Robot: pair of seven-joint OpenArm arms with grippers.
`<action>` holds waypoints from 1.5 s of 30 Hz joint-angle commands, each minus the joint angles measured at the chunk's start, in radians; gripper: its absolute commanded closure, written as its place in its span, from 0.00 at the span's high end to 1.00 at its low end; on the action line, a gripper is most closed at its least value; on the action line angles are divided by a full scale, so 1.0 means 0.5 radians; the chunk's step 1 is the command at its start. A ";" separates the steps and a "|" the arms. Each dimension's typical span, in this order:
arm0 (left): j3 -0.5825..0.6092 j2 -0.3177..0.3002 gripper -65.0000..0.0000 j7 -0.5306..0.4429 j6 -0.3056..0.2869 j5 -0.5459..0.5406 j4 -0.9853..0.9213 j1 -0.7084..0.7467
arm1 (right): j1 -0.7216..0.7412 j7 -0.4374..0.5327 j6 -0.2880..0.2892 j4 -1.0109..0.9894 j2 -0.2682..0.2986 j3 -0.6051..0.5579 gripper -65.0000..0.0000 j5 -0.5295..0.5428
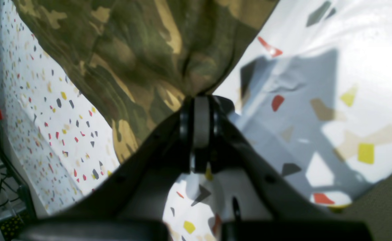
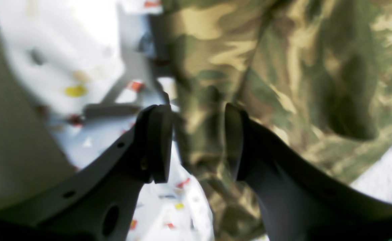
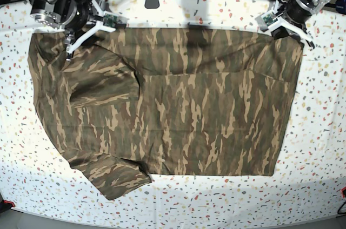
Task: Fold the T-shirt properly
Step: 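Hold the shirt edge with both grippers and stretch it taut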
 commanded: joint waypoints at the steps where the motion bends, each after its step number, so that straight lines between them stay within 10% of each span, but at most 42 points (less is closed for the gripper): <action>1: -0.011 -0.023 0.00 0.017 0.007 0.010 0.016 0.005 | 0.003 -0.011 -0.003 0.018 0.042 0.017 0.37 -0.011; 14: -0.011 -0.023 0.00 0.017 0.008 0.010 0.016 0.005 | 0.010 0.098 -0.010 -0.309 0.042 0.017 0.37 -0.253; 20: -0.011 -0.023 0.00 0.016 0.007 0.010 0.016 0.005 | 0.012 0.090 -0.194 -0.340 0.043 0.018 0.36 -0.300; 27: -0.011 -0.023 0.00 0.017 0.007 0.010 0.016 0.005 | 0.014 0.082 -0.254 -0.339 0.042 0.017 0.01 -0.299; 32: -0.011 -0.023 0.00 0.047 0.008 0.011 0.016 0.005 | 0.014 0.083 -0.474 -0.337 0.042 0.017 0.00 -0.300; 45: -0.011 -0.024 0.00 0.267 0.133 0.043 0.098 0.090 | -0.145 -0.174 -0.475 -0.027 0.065 0.017 0.00 -0.336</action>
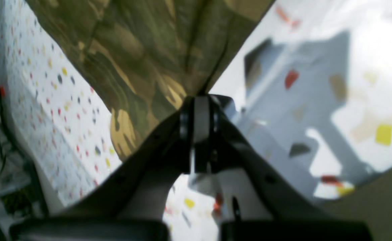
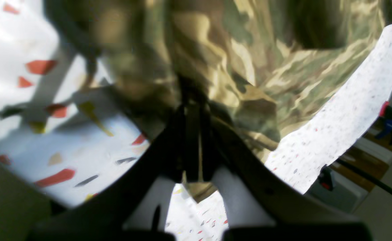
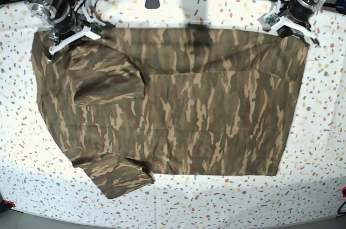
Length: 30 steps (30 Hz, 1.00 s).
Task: Fold the T-shirt properly
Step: 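Hold the shirt edge with both grippers and stretch it taut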
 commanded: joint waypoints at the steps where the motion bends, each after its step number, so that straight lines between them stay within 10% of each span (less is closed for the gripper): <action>1: -0.011 -0.028 0.00 0.027 0.014 0.016 0.058 0.037 | -0.026 -0.013 -0.011 0.030 0.034 0.014 0.00 -0.052; 8: -0.011 -0.028 0.00 0.134 0.014 0.040 0.256 0.163 | -0.265 -0.038 -0.027 0.034 0.085 0.014 0.00 -0.174; 19: -0.011 -0.027 0.00 0.135 0.017 0.038 0.263 0.163 | -0.424 0.003 -0.368 0.044 0.188 0.014 0.00 -0.329; 23: -0.011 -0.027 0.00 0.134 0.017 0.037 0.263 0.163 | -0.424 0.233 -0.367 0.044 0.179 0.014 0.33 -0.304; 30: -0.011 -0.027 0.00 0.128 0.104 0.038 0.263 0.163 | -0.200 0.254 -0.368 -0.048 0.054 0.014 0.34 -0.272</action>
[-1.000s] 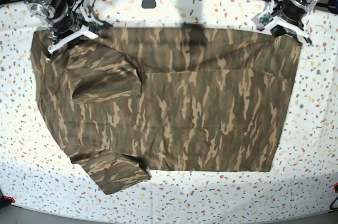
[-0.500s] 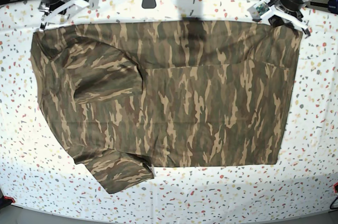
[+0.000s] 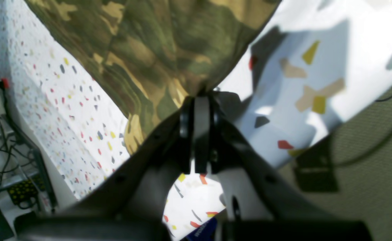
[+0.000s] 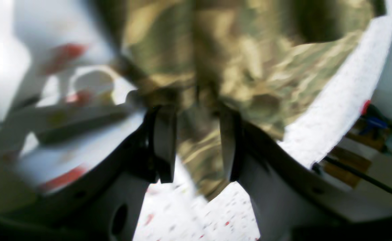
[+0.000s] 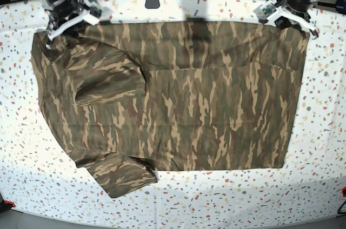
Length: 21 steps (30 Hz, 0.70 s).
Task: Fold the T-shirt properly
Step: 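Hold the shirt edge with both grippers and stretch it taut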
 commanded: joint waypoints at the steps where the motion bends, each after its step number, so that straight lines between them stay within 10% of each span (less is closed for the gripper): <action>1: -0.011 -0.023 0.00 -0.018 0.033 0.015 0.035 0.005 | 0.023 0.011 -0.024 -0.014 0.027 0.015 0.34 -0.014; 21: -0.011 -0.024 0.00 -0.016 0.032 0.014 0.035 0.006 | 0.097 -0.081 0.213 0.139 0.028 0.010 0.34 0.391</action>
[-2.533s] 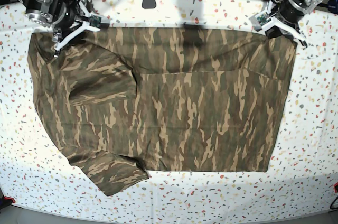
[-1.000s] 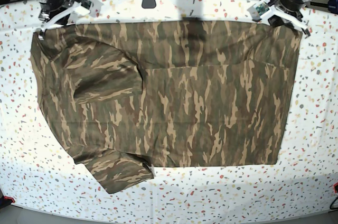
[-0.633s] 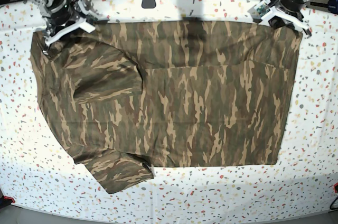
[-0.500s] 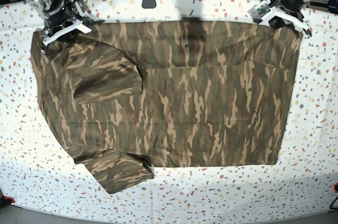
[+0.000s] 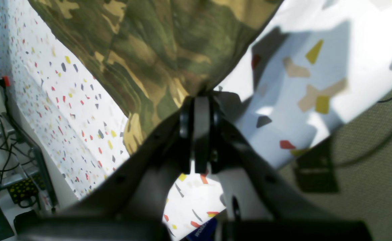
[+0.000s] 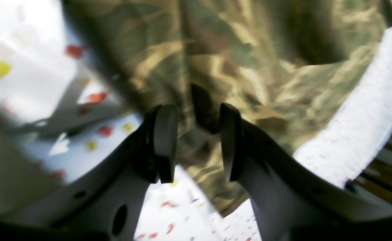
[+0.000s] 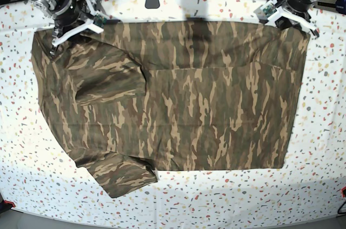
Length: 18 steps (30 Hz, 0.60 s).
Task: Fold the T-shirt properly
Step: 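Hold the shirt edge with both grippers and stretch it taut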
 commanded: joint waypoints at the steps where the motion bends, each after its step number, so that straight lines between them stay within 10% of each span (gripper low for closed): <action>1: -0.011 -0.023 0.00 -0.017 0.027 0.014 0.035 0.005 | 0.004 0.005 0.014 0.015 0.030 0.012 0.34 0.011; 18: -0.011 -0.023 0.00 -0.024 0.028 0.014 0.035 0.005 | 0.012 0.065 -0.029 -0.186 0.030 0.012 0.22 -0.137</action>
